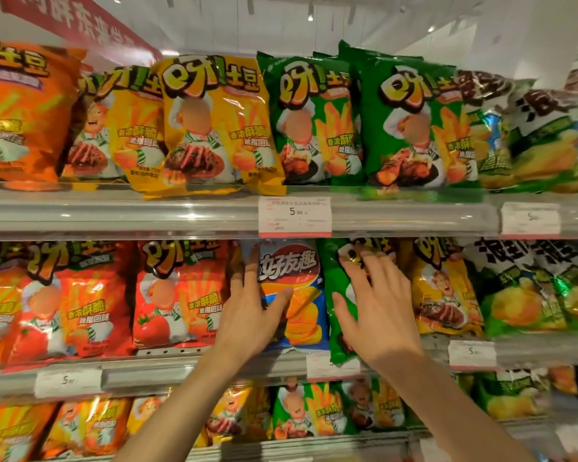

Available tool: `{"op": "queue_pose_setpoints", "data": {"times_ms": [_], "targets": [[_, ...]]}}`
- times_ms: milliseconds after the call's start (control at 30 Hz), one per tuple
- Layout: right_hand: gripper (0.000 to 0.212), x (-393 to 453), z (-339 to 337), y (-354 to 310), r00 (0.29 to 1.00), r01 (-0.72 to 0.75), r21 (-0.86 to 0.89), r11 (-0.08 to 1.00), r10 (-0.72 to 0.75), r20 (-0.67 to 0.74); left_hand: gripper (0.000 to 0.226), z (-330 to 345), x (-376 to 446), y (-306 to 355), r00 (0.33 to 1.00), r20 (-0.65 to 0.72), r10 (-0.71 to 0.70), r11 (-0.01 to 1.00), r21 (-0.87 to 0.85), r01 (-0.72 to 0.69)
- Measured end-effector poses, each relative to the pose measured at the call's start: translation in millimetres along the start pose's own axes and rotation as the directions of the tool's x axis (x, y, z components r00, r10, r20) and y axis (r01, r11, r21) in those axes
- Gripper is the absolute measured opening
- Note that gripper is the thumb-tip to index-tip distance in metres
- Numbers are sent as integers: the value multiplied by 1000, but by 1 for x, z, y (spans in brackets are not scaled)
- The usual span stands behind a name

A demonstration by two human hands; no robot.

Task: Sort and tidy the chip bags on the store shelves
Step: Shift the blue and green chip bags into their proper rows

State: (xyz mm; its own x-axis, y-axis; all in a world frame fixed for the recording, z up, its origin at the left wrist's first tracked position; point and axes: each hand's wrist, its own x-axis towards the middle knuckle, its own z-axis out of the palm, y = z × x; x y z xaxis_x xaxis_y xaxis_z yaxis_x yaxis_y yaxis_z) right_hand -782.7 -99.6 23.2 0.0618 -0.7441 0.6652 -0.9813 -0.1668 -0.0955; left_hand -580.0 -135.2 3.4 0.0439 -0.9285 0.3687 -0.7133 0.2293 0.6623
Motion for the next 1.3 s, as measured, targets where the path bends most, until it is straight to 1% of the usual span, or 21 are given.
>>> {"op": "queue_pose_setpoints", "data": {"times_ms": [100,233,333,467,533,633,733,800,900,1033,1167,1300], "targets": [[57,-1,-1,8,1000,-16,49,999,15,20,72,0,-1,0,999,-41,16,999,-39,-18],[81,1,-10,27,980,-159,186,970,133,148,69,-2,-2,2,992,-117,57,997,-38,-62],[94,2,-9,41,967,-218,274,937,169,192,68,-5,-2,6,984,-159,80,995,-42,-88],[101,3,-5,49,945,-275,389,879,172,279,74,-10,-5,12,974,-205,94,990,-88,-114],[102,4,-4,51,945,-276,426,862,161,286,76,-14,-4,16,972,-215,94,987,-105,-118],[104,5,-2,53,946,-284,474,833,164,279,73,-20,-4,17,972,-224,70,990,-107,-96],[112,5,1,53,935,-323,491,809,192,299,71,-27,-8,16,970,-241,34,993,-102,-60],[115,5,4,53,932,-339,487,805,217,291,70,-33,-10,16,967,-253,24,994,-98,-50],[110,4,6,51,934,-345,491,800,237,269,68,-42,-13,12,967,-252,36,995,-85,-59],[107,3,6,42,939,-345,501,794,288,189,67,-56,-20,2,972,-233,28,993,-107,-54],[109,4,9,19,935,-346,484,804,337,109,70,-74,-28,-13,961,-270,56,996,-57,-74],[108,5,20,-17,929,-345,440,829,368,35,76,-89,-37,-24,960,-276,56,994,-79,-80]]}}
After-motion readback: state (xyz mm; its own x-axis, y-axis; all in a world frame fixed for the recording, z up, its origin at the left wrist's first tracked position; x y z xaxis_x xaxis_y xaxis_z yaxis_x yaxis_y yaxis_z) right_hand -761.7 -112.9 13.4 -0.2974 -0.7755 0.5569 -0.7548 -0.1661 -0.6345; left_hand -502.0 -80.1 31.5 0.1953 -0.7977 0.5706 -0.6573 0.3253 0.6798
